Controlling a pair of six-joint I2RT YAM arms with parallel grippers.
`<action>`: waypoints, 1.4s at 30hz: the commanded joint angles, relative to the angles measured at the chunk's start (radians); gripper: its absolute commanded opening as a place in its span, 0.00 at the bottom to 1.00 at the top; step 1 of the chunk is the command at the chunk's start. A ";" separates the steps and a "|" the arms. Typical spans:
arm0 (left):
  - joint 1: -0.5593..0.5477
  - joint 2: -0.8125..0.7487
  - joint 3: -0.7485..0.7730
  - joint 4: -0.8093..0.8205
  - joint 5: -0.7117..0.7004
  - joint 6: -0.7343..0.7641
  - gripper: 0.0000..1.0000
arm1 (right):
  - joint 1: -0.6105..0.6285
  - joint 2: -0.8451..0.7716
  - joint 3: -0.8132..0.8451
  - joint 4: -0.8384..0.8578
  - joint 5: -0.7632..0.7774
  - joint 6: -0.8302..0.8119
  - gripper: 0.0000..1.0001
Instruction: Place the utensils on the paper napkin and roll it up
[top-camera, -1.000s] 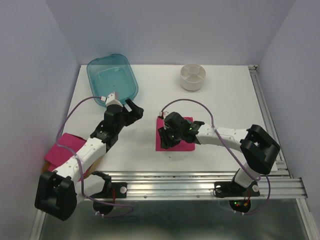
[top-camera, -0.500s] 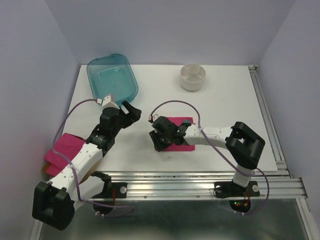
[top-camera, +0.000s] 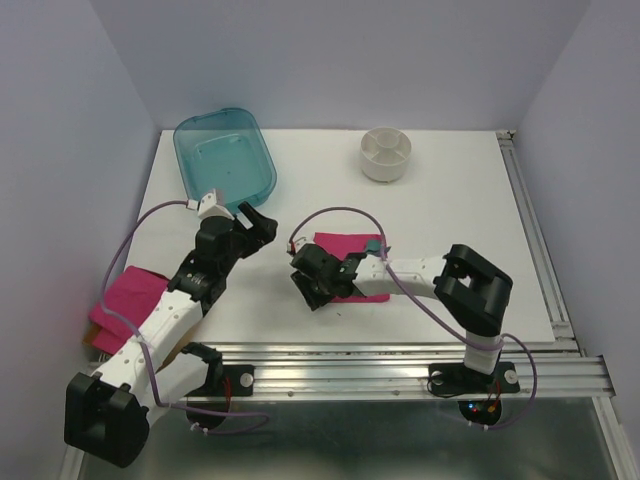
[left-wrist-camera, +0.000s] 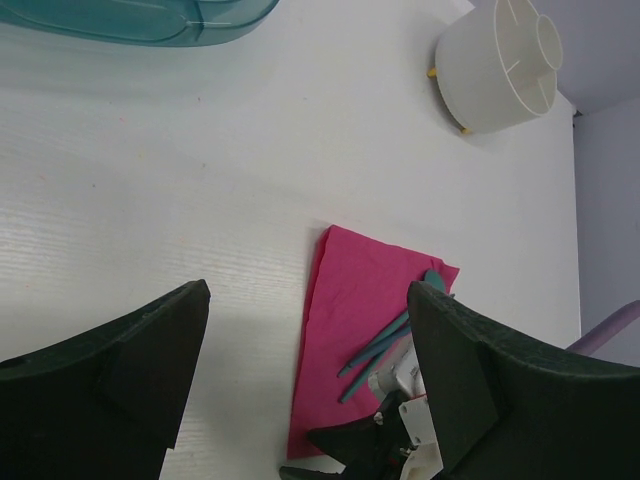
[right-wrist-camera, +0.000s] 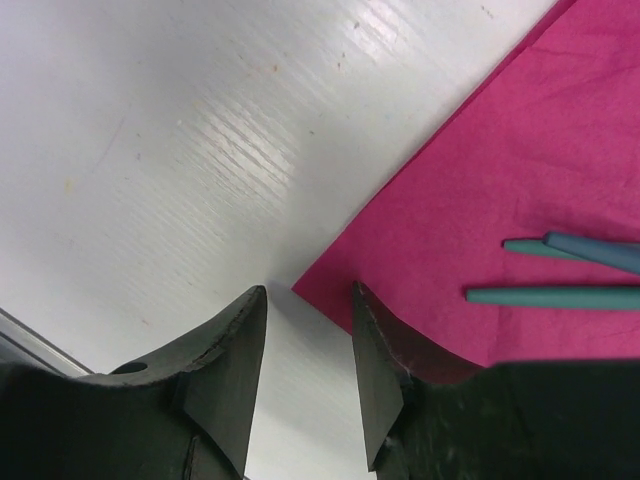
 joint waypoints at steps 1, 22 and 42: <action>0.006 -0.018 -0.001 0.008 -0.012 0.012 0.91 | 0.022 0.024 0.056 -0.020 0.054 -0.004 0.45; 0.009 -0.021 -0.041 0.039 0.017 0.037 0.91 | 0.025 -0.007 0.051 -0.009 0.053 0.025 0.05; -0.082 -0.058 -0.229 0.229 0.113 0.006 0.91 | -0.045 -0.082 0.026 0.040 -0.058 0.042 0.04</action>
